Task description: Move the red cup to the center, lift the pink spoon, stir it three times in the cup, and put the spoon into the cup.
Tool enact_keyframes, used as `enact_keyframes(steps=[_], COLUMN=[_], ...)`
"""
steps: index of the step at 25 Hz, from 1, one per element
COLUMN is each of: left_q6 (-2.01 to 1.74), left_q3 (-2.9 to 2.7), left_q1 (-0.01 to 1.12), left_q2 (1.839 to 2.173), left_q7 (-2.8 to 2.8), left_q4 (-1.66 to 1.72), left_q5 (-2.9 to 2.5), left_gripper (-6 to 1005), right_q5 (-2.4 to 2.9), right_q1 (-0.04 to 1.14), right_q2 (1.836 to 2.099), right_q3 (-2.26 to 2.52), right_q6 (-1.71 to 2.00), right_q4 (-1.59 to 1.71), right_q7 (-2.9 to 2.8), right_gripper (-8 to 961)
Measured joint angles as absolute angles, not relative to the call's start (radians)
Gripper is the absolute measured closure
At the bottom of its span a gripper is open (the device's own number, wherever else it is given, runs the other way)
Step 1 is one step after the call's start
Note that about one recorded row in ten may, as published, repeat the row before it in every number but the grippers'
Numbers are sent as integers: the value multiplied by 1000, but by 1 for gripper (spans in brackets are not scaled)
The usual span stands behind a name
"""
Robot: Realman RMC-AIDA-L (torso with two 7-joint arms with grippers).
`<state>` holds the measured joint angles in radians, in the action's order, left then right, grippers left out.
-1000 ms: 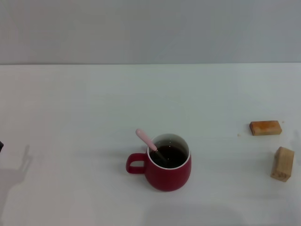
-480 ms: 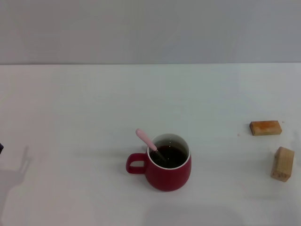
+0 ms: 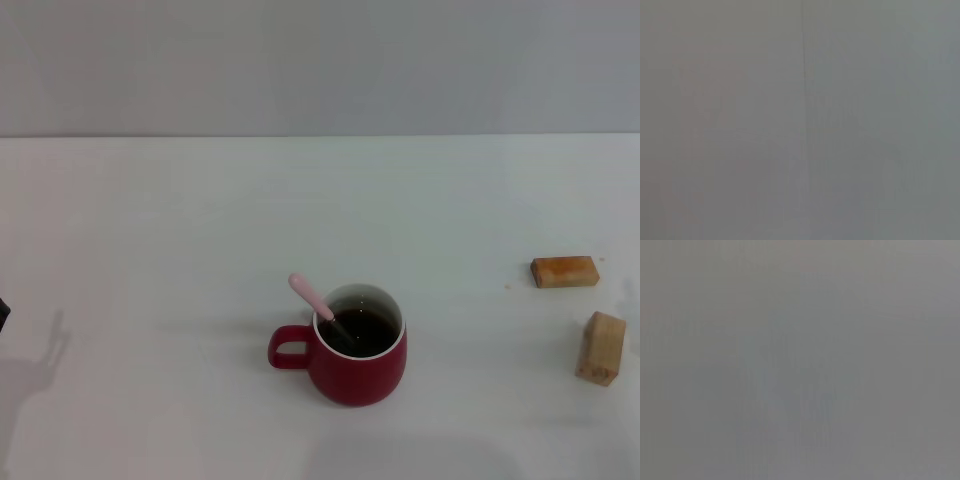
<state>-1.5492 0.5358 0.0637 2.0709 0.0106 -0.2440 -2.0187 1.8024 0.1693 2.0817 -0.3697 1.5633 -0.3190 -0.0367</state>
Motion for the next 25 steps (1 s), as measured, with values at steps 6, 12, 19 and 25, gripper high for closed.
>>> enact_keyframes(steps=[6,12,19,25], left_q6=[-1549,-1549,-1548,-1547], left_q3=[537,537,536,533], left_q1=[63,63,64,68], left_q2=[2071,2071,2071,2071], left_q7=[11,11,11,11], left_q4=[-244,-244,-244,-244], left_q5=[-2019,-2019,-2019,-2019], left_gripper=[149,149,149,149], right_q5=[1802,1802,1802,1802], right_q1=[173,173,173,173], right_q2=[2082,2082,2082,2082], right_q3=[-369,-368,-368,-368], right_q6=[1563,1562,1562,1556], right_q4=[-319,-319,-319,-319], right_q7=[-37,-37,-37,-37], right_gripper=[335,335,335,335])
